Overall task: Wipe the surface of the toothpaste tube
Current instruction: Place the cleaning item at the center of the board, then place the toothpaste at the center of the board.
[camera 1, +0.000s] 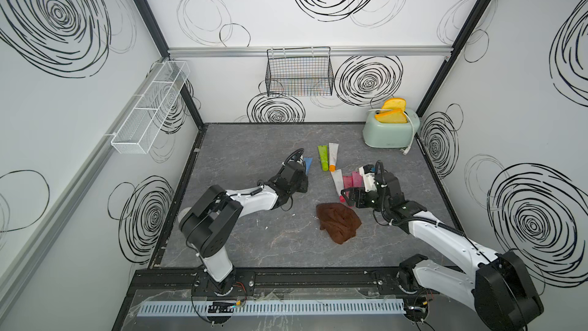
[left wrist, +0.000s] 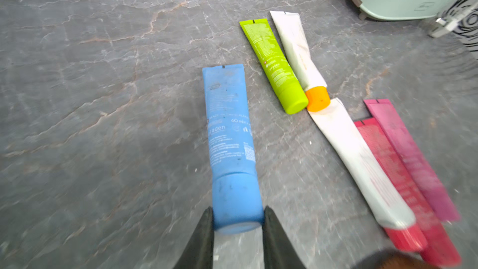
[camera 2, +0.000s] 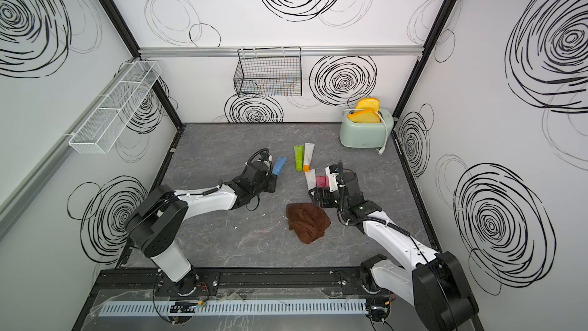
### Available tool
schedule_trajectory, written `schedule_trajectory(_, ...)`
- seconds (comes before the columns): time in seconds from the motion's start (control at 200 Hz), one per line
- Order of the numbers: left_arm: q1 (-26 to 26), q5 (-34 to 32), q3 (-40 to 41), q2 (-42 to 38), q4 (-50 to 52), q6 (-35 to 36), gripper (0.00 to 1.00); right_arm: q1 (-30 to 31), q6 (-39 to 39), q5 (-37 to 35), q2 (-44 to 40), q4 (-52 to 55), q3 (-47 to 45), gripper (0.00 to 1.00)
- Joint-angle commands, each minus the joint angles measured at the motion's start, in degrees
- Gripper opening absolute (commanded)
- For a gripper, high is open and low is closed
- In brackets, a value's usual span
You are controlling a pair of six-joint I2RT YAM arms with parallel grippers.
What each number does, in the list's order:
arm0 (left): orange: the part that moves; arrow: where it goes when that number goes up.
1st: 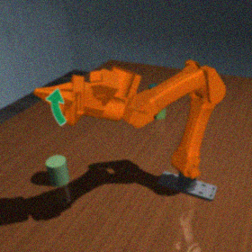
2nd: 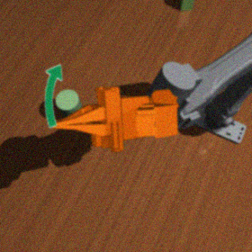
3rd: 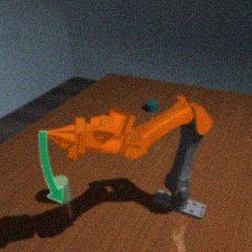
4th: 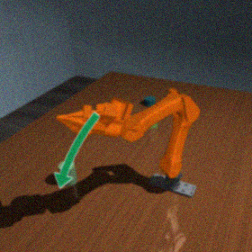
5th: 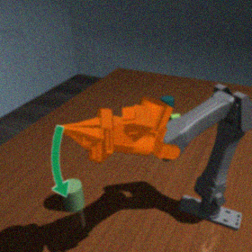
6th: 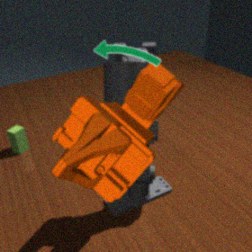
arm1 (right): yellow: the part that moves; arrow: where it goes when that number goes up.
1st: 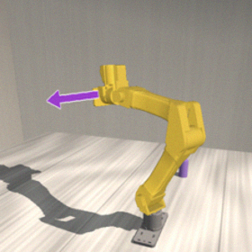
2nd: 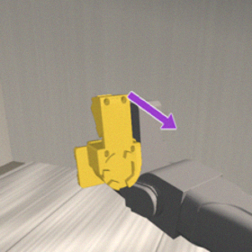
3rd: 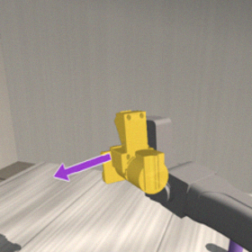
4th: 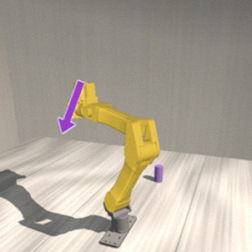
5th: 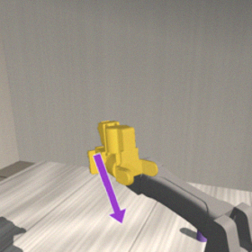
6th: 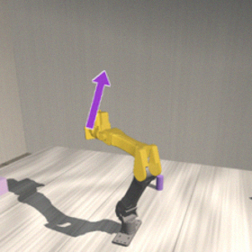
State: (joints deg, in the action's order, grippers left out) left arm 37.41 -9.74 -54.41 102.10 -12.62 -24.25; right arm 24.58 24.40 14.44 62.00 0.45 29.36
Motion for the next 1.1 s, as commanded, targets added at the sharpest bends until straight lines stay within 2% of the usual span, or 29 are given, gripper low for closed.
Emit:
schedule_trajectory(0.0, 0.95, -3.13, -4.87, 4.49, -3.04, -0.78, 0.00, -1.58, -2.86, 3.14, -0.79, -4.83, -1.52, 0.85)
schedule_trajectory(0.26, 2.22, -7.62, -11.12, 10.31, -0.52, -0.99, 0.00, -3.92, -1.91, 4.54, -3.40, -10.80, -6.63, 0.86)
schedule_trajectory(0.64, 2.23, -5.00, -21.73, 19.08, 4.19, -1.67, 0.03, -4.37, -0.96, 5.38, -3.53, -14.62, -9.57, 0.87)
schedule_trajectory(0.66, 2.23, -4.69, -22.16, 19.41, 4.33, -1.68, 0.08, -4.41, -0.94, 5.42, -3.48, -14.60, -9.60, 0.87)
schedule_trajectory(1.091, 3.26, 1.99, -24.47, 20.83, 1.97, -0.45, 0.58, -4.37, -1.20, 6.95, -1.01, -15.30, -9.41, 0.87)
